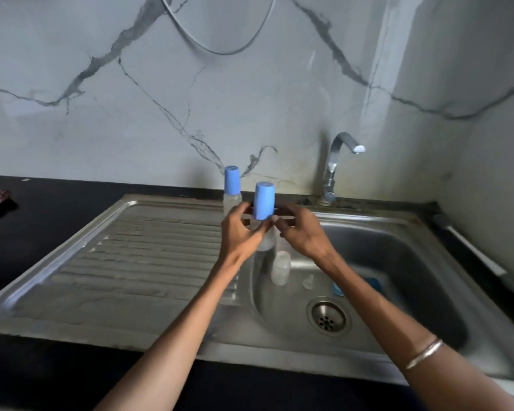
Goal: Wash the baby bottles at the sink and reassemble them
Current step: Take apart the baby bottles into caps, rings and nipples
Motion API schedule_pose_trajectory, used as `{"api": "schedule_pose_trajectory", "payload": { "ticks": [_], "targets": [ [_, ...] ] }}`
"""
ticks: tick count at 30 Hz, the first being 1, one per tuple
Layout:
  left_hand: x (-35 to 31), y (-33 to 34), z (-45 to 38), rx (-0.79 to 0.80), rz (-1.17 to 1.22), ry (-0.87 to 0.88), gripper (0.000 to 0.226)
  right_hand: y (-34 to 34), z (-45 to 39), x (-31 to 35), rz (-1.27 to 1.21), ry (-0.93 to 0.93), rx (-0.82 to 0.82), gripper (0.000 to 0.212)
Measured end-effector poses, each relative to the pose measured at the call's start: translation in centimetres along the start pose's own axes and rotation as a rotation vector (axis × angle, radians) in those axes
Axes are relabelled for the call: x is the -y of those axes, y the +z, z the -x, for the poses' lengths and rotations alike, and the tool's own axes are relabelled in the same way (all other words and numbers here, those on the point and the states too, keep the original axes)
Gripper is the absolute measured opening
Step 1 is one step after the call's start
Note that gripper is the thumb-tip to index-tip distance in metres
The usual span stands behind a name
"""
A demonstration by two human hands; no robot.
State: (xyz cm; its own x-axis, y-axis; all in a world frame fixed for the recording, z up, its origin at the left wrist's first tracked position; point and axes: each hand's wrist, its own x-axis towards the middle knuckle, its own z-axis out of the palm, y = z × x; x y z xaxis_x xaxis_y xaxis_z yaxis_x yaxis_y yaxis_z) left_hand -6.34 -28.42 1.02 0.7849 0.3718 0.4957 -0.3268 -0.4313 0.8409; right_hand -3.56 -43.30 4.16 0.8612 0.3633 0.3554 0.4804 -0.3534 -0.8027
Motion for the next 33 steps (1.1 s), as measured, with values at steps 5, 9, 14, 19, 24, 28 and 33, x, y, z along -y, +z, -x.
{"api": "schedule_pose_trajectory", "payload": {
  "ticks": [5, 9, 14, 19, 24, 28, 33],
  "targets": [
    [-1.7, 5.6, 2.0, 0.128, -0.016, 0.028, 0.041, -4.2, 2.3, -3.0, -0.039, 0.095, -0.164, 0.057],
    [-2.5, 9.1, 2.9, 0.180, -0.005, -0.009, 0.039, -5.9, 3.2, -5.0, -0.211, 0.203, -0.272, 0.056],
    [-2.9, 11.3, 4.2, 0.206, -0.010, 0.011, 0.020, -6.9, 3.4, -6.0, -0.474, 0.286, -0.319, 0.055],
    [-2.8, 11.3, 5.8, 0.226, -0.012, -0.016, 0.014, -6.2, 4.1, -5.3, -0.539, 0.234, -0.254, 0.036],
    [-2.6, 11.2, 5.2, 0.139, -0.115, 0.082, 0.037, -6.6, 4.3, -4.6, -0.571, 0.228, -0.249, 0.029],
    [-2.6, 11.1, 4.9, 0.147, -0.110, 0.087, 0.038, -6.8, 4.2, -5.0, -0.588, 0.227, -0.185, 0.033],
    [-3.9, 11.0, 5.5, 0.225, 0.045, 0.080, 0.023, -8.7, 4.1, -4.2, -0.893, 0.205, 0.005, 0.033]
  ]
}}
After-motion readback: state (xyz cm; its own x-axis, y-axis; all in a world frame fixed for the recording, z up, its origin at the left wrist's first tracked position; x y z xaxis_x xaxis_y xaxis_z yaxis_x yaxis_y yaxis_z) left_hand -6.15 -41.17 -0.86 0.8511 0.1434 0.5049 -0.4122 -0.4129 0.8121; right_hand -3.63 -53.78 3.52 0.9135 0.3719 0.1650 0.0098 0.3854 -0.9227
